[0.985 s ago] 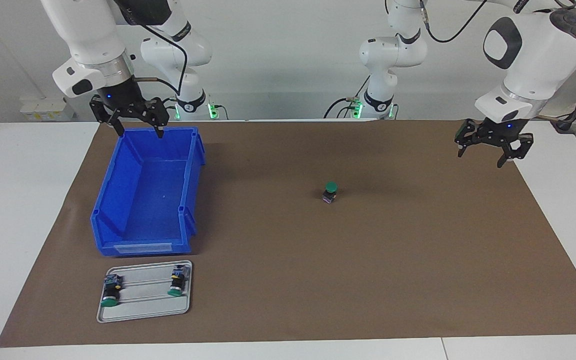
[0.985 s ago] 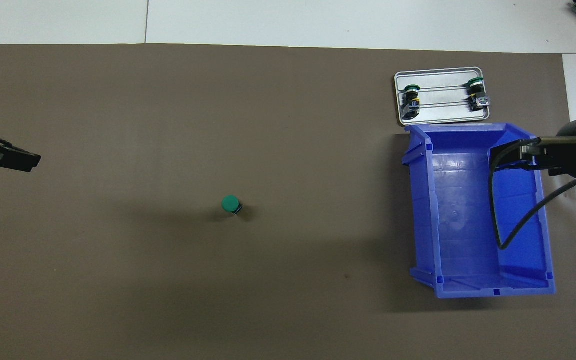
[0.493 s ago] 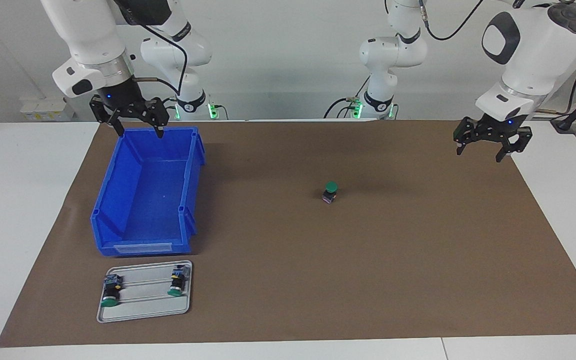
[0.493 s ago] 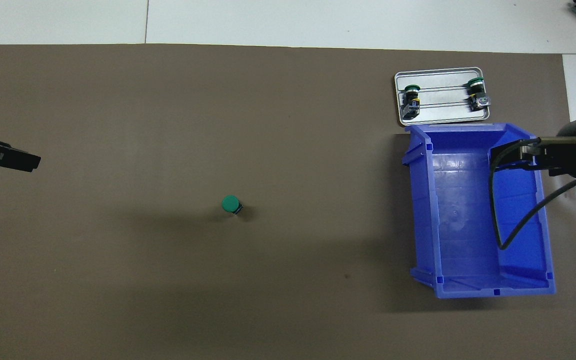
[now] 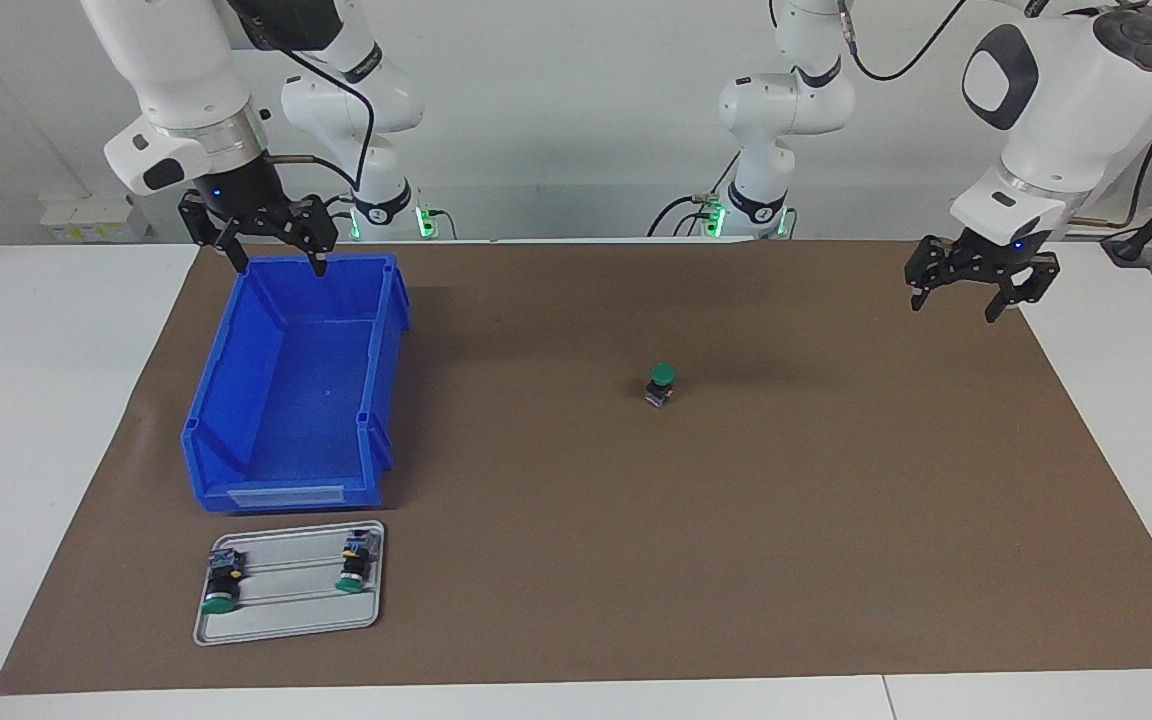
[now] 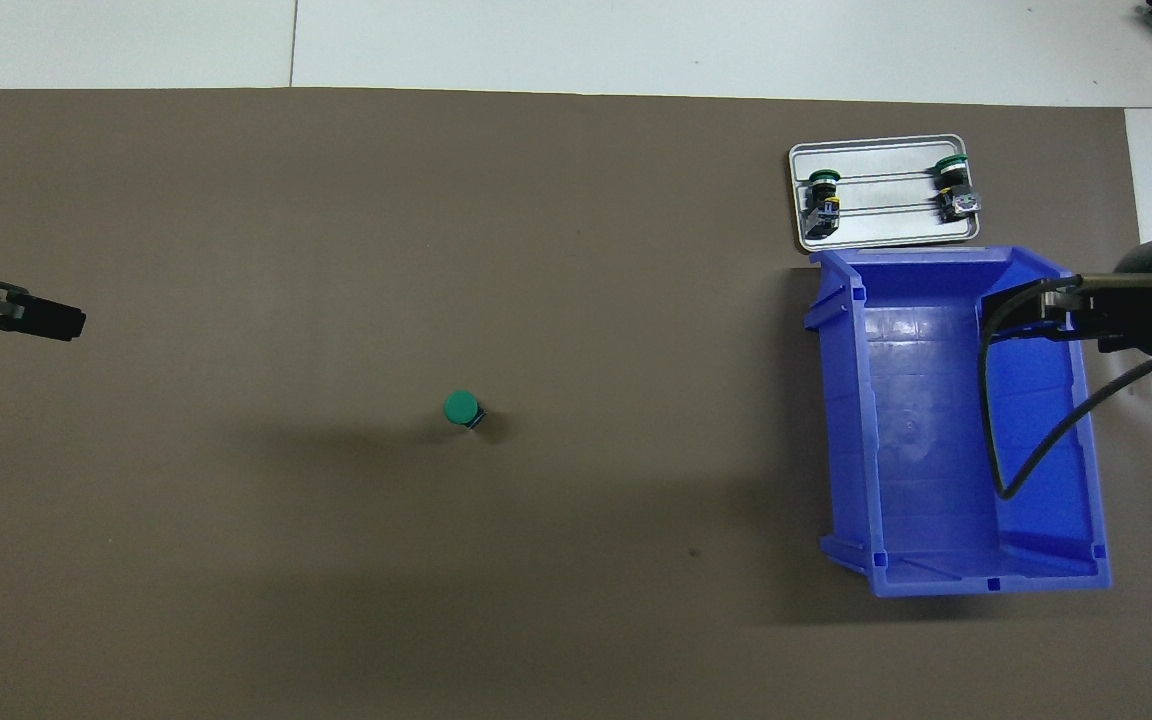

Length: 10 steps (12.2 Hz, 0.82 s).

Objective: Place and press button with both arms

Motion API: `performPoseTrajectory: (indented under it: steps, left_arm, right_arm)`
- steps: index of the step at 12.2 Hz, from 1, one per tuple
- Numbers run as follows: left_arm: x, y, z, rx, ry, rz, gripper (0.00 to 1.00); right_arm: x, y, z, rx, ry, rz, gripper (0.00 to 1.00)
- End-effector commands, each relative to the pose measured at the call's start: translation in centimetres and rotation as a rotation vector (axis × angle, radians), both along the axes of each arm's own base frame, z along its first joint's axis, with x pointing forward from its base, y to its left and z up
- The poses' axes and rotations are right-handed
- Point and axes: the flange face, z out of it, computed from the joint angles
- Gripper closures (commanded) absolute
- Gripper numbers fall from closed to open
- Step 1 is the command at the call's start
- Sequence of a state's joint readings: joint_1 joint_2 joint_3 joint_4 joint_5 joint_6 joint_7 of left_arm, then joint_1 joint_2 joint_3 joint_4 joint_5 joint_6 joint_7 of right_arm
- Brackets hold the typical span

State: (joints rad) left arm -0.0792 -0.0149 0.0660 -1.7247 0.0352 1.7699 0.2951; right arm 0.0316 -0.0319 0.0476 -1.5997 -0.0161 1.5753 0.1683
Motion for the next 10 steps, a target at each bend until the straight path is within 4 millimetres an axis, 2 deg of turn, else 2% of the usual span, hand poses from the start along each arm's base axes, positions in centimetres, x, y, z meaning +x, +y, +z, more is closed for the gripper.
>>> performPoseTrajectory:
  steps: [1,2,3,7,10]
  left_arm:
    - [-1.6,-4.4,-0.3,0.011,0.016,0.095,0.7]
    - [-2.0,-6.4,-0.2,0.007,0.012,0.125,0.94]
    - [-2.3,-7.9,-0.5,0.004,0.011,0.138,1.0]
    - [-3.7,-13.7,-0.9,-0.042,-0.004,0.156,1.0]
    - [-6.2,-18.1,-3.1,-0.107,-0.042,0.177,1.0]
  right_arm:
    - [-0.6,-0.3,0.2,0.003,-0.003,-0.011,0.0]
    - [-0.6,-0.3,0.2,0.003,-0.003,-0.011,0.0]
    - [-0.6,-0.3,0.2,0.003,-0.003,-0.011,0.0]
    - [-0.6,-0.3,0.2,0.003,-0.002,-0.012,0.0]
    - [-0.6,-0.3,0.2,0.003,0.001,-0.018,0.0]
